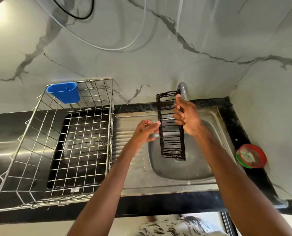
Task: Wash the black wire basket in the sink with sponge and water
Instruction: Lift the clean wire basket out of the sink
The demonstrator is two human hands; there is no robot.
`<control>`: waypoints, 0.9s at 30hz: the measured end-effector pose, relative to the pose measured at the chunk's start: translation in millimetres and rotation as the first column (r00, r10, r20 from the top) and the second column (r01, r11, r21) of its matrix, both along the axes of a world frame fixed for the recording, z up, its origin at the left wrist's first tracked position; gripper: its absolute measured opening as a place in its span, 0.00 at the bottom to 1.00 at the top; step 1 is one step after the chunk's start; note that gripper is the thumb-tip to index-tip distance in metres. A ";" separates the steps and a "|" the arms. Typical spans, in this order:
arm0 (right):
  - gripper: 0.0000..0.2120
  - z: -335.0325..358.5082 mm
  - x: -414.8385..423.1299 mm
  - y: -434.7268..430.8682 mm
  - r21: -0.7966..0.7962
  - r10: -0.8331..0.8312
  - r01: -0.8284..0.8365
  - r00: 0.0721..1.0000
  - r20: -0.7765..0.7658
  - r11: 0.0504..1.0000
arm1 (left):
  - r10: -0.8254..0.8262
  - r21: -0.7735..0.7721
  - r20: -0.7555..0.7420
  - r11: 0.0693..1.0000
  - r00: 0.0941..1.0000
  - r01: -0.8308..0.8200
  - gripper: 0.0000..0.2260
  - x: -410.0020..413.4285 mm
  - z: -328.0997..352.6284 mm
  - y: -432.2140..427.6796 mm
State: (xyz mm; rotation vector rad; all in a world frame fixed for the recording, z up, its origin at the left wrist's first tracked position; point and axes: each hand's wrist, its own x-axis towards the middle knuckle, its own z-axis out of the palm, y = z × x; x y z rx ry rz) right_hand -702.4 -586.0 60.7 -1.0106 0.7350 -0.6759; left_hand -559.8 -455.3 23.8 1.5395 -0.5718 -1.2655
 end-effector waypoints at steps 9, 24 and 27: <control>0.21 12.1 0.7 4.4 0.149 0.253 -0.283 0.948 0.192 0.948 | -0.053 0.068 -0.247 0.995 0.968 0.072 0.43 18.9 -44.2 15.6; 0.51 -11.1 -14.8 73.2 -0.174 0.057 -0.243 0.719 -0.693 0.954 | 0.129 0.108 0.121 0.984 0.984 -0.142 0.21 2.6 6.5 36.2; 0.47 -16.3 -17.8 88.9 -0.224 0.004 -0.227 0.710 -0.704 0.948 | 0.119 0.119 0.148 0.983 0.982 -0.137 0.18 3.1 10.1 36.0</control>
